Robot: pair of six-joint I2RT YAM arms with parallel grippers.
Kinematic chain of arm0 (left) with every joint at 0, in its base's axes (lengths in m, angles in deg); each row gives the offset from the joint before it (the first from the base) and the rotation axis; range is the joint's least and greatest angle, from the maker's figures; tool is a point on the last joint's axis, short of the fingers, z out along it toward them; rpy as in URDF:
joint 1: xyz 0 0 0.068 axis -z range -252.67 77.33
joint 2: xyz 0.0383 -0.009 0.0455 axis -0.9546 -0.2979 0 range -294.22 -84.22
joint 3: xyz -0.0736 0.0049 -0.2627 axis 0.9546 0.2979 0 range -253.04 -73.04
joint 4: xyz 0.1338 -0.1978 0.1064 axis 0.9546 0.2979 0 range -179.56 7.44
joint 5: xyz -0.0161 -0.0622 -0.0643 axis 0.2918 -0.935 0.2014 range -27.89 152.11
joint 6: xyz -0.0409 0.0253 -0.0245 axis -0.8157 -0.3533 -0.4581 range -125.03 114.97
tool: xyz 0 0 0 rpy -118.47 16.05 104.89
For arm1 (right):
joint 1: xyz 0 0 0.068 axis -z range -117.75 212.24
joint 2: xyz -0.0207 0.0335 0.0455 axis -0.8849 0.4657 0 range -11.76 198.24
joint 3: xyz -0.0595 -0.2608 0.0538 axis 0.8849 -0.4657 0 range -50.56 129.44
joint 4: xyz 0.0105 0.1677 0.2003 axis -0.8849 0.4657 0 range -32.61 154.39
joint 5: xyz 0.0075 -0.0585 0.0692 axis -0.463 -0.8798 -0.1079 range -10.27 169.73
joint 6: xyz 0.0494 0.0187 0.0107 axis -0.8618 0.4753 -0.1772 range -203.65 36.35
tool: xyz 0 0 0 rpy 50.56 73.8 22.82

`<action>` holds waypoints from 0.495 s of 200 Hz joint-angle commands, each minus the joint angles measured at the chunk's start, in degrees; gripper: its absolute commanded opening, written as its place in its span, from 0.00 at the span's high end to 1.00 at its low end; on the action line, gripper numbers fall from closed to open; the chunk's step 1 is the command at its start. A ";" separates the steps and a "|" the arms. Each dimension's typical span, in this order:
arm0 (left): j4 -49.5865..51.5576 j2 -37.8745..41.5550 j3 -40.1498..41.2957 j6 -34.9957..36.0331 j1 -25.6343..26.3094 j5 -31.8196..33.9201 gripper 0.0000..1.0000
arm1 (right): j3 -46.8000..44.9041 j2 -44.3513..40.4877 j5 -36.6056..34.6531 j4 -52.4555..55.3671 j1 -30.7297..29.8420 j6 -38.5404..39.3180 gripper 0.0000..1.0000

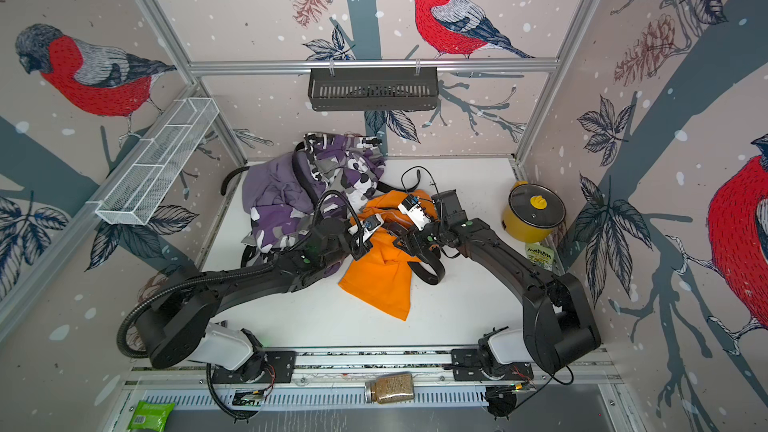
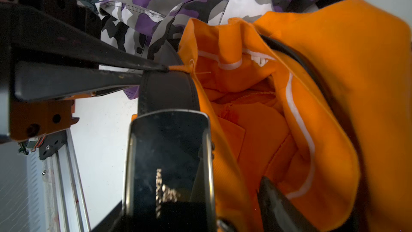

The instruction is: Remove the belt from the trousers

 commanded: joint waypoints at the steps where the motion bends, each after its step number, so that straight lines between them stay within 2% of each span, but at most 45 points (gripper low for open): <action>1: 1.38 0.47 -1.15 -0.55 0.09 -1.71 1.00 | 0.99 -1.27 -5.48 0.33 -2.08 -0.85 0.15; 25: 1.85 0.64 -1.38 -0.68 0.09 -1.92 1.00 | 0.48 -3.07 -11.53 -1.48 -5.67 -1.88 0.05; 42: 2.07 0.64 -1.59 -0.96 0.09 -2.01 1.00 | 0.04 -3.52 -13.90 -3.16 -6.96 -3.00 0.02; 99: 2.32 0.86 -1.72 -1.30 0.09 -2.37 1.00 | -0.50 -1.58 -14.86 -7.42 -8.00 -4.94 0.05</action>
